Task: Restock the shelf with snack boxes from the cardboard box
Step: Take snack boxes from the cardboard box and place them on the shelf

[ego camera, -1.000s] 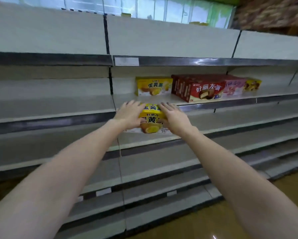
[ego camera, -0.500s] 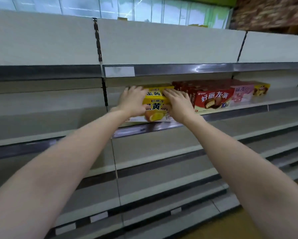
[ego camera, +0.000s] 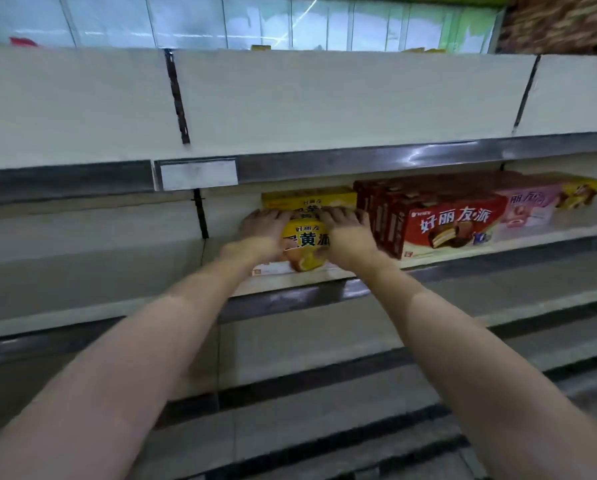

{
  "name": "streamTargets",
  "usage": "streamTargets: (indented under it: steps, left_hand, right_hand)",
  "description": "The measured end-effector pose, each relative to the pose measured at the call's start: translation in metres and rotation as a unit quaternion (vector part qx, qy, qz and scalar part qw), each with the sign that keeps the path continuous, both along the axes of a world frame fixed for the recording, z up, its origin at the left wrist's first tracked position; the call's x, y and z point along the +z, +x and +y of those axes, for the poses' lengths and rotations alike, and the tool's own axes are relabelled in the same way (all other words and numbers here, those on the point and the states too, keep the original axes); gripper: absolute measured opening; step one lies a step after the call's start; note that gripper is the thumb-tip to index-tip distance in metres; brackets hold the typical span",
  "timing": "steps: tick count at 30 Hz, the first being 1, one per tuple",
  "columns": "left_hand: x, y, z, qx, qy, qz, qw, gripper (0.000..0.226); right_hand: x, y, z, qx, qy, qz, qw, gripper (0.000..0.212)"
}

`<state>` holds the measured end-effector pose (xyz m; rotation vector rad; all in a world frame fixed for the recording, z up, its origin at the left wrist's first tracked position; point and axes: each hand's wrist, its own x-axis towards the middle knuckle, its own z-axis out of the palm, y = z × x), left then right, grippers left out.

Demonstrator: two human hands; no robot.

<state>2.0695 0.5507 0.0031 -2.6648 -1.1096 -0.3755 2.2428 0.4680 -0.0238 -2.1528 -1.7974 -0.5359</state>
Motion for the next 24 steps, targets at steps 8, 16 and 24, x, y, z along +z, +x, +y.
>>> streamTargets:
  steps: [8, 16, 24]
  left_hand:
    - [-0.006, 0.033, 0.028, -0.002, 0.01, 0.009, 1.0, 0.091]
    - [-0.014, 0.052, 0.031, 0.023, 0.054, -0.005, 0.998, 0.11]
    - [-0.019, 0.067, 0.043, 0.043, 0.075, -0.036, 0.996, 0.108]
  right_hand:
    - [-0.006, 0.037, 0.033, 0.007, 0.014, -0.007, 1.0, 0.086]
    - [-0.013, 0.058, 0.052, 0.027, 0.045, -0.008, 0.999, 0.086]
    - [-0.013, 0.079, 0.071, 0.068, 0.055, -0.009, 0.996, 0.085]
